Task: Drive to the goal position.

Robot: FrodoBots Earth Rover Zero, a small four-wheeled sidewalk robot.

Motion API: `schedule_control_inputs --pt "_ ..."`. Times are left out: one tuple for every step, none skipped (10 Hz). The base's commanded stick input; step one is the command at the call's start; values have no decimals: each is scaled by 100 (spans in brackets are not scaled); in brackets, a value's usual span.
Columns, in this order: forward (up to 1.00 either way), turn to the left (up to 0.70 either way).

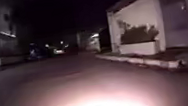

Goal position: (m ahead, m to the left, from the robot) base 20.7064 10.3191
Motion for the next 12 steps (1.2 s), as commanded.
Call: schedule_control_inputs --pt "70 0" --pt "70 0" --pt "70 0" --pt "70 0" --pt "70 0" --pt "70 0" --pt "70 0" --pt "70 0" --pt "70 0" --pt "70 0" --pt "70 0" --pt "70 0"
